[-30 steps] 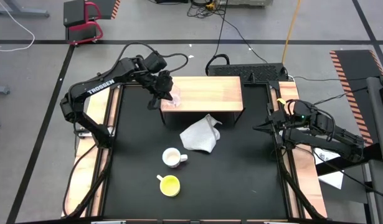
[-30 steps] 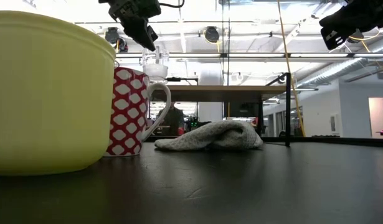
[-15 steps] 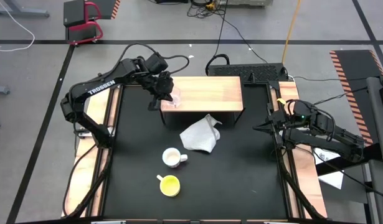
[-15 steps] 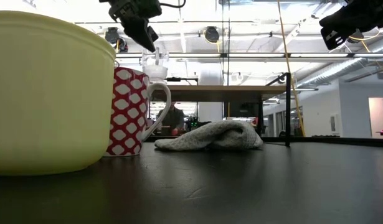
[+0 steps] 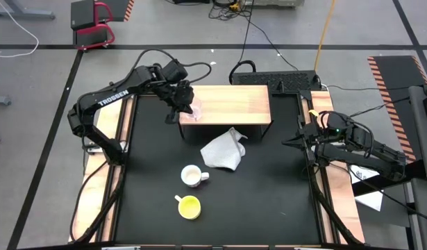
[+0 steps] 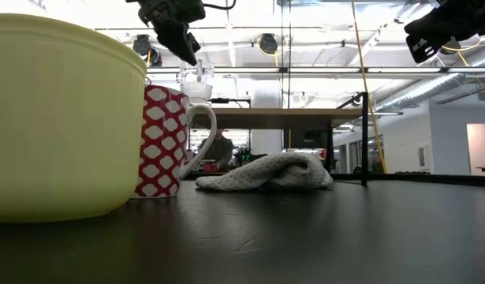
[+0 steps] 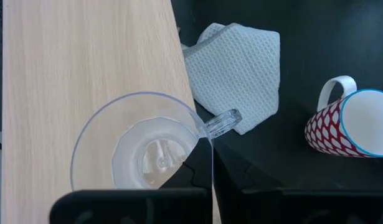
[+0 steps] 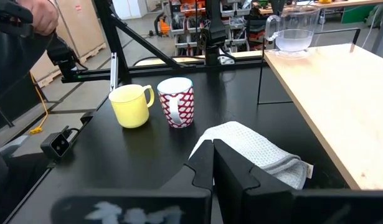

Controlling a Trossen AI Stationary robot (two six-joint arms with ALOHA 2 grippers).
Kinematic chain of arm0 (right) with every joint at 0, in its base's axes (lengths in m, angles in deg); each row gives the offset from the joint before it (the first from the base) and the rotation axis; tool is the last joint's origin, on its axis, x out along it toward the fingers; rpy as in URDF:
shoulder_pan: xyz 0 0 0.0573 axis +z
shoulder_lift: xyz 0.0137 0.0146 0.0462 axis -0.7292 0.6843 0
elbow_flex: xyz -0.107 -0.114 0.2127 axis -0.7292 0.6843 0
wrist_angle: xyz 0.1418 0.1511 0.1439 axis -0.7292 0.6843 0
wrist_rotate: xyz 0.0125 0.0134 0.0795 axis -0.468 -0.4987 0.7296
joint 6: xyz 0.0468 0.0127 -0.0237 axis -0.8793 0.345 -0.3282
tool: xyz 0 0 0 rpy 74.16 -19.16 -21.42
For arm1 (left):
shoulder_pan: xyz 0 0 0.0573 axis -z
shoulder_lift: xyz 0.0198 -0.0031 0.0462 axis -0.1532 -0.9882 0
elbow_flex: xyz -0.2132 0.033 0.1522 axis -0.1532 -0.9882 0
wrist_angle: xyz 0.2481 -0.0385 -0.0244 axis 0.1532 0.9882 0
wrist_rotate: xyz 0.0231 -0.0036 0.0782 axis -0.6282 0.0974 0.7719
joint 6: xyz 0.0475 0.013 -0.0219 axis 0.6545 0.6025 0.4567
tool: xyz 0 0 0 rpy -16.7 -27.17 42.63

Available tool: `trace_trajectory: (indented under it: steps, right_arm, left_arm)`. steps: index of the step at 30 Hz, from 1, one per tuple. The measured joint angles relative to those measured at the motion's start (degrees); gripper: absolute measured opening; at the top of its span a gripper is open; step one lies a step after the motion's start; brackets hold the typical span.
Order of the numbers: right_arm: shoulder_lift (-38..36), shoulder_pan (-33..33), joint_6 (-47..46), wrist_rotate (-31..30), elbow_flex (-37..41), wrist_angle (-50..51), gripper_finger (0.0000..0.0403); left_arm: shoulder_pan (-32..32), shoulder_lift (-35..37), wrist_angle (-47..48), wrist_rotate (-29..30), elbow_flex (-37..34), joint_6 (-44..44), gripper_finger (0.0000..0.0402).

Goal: Stack small to large cups/mugs on shelf
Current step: Adjust the transparent mug on the shelf

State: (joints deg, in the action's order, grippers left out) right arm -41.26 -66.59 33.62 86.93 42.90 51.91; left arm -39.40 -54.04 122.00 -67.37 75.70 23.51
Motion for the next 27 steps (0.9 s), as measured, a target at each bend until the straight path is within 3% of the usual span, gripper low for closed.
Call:
trace_trajectory:
  steps: [27]
  right_arm:
    - [0.0,0.0,-0.11,0.0,0.0,0.0,0.0]
  left_arm:
    - [-0.02,0.16,-2.81,0.74,-4.44,-0.94,0.0]
